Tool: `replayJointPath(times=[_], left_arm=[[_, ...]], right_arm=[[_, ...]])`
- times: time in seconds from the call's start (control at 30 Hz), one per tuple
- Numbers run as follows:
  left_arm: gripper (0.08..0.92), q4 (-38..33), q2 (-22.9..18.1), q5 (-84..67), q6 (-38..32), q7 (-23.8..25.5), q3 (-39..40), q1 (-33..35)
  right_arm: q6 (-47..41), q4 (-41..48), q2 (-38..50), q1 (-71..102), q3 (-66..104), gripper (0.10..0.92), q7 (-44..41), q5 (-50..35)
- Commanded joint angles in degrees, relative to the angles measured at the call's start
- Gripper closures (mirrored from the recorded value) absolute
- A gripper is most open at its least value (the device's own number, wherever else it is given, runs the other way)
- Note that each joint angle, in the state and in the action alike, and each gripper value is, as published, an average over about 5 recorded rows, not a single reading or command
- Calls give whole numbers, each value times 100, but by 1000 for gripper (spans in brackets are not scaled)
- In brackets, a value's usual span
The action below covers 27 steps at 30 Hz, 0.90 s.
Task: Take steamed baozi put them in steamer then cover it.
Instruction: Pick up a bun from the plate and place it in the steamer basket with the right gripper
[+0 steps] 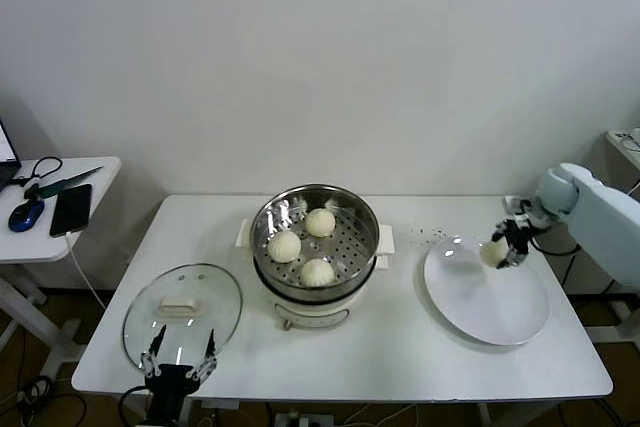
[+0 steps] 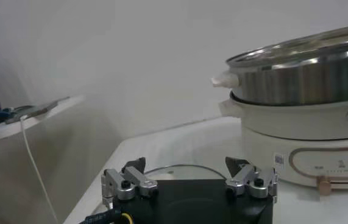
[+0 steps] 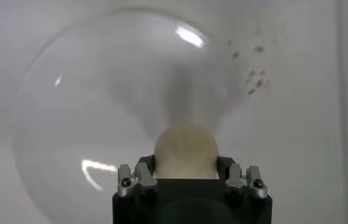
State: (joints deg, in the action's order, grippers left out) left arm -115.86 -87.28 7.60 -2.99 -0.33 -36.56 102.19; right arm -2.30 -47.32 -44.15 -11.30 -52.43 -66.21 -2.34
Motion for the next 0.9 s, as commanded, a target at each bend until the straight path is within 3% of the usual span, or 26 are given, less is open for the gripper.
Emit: replayJointPath(times=[0.03,0.4,0.9], left_arm=[[177,-33,50,-6,-14,10,68,23],[177,-85,179,-25,-125,30,183,62],[177,4,327,-217,-199,38,156,68]], right_arm=[[-771,-729,-408,-2308,-2284,372,117,-2279],[-1435,-1620,-1705,-3877,-4039,364,551,-4509],[-1738,-1790,-2927,-3553,-4554,364,1014,-4996]])
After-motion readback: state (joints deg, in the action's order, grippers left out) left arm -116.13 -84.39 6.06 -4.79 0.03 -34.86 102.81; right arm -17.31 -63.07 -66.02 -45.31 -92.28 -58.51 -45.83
